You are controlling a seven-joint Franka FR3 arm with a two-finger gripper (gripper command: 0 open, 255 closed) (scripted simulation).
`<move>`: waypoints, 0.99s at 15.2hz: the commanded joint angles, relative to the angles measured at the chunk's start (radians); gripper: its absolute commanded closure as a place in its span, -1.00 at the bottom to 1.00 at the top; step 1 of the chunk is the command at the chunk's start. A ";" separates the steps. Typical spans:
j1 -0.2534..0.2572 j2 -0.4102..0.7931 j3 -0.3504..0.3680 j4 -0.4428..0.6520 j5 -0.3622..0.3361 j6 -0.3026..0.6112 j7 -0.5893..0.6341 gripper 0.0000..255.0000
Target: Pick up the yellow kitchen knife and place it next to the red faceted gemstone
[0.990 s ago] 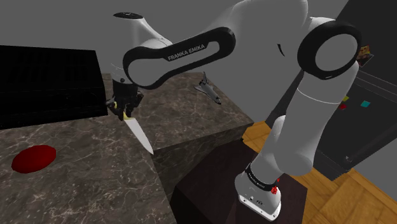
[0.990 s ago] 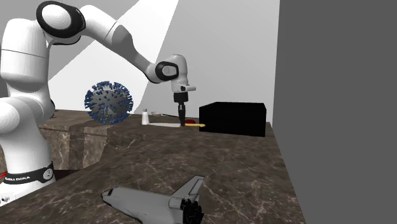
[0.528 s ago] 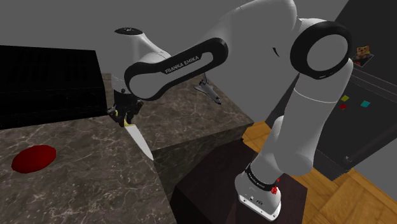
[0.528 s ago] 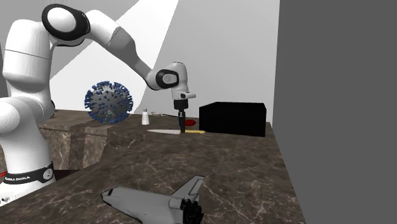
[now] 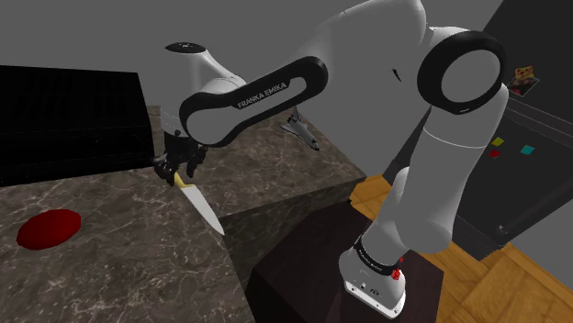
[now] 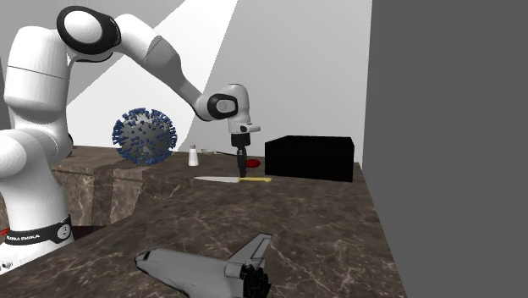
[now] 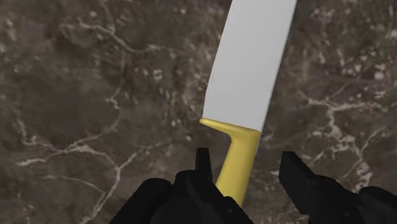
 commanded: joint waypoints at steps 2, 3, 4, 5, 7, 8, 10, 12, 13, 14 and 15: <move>0.000 0.000 0.000 0.000 0.000 0.000 0.000 -1.00; 0.000 0.000 0.000 0.000 0.000 0.000 0.000 -1.00; 0.000 0.000 0.000 0.000 0.000 0.000 0.000 -1.00; 0.000 0.000 0.000 0.000 0.000 0.000 0.000 -1.00; -0.003 -0.039 0.004 0.020 0.014 -0.058 -0.009 -1.00; -0.004 -0.057 0.005 0.033 0.020 -0.088 -0.013 -1.00; -0.005 -0.070 0.006 0.043 0.024 -0.111 -0.016 -1.00; -0.005 -0.070 0.006 0.043 0.024 -0.111 -0.016 -1.00; -0.005 -0.070 0.006 0.043 0.024 -0.111 -0.016 -1.00; -0.005 -0.070 0.006 0.043 0.024 -0.111 -0.016 -1.00; -0.005 -0.070 0.006 0.043 0.024 -0.111 -0.016 -1.00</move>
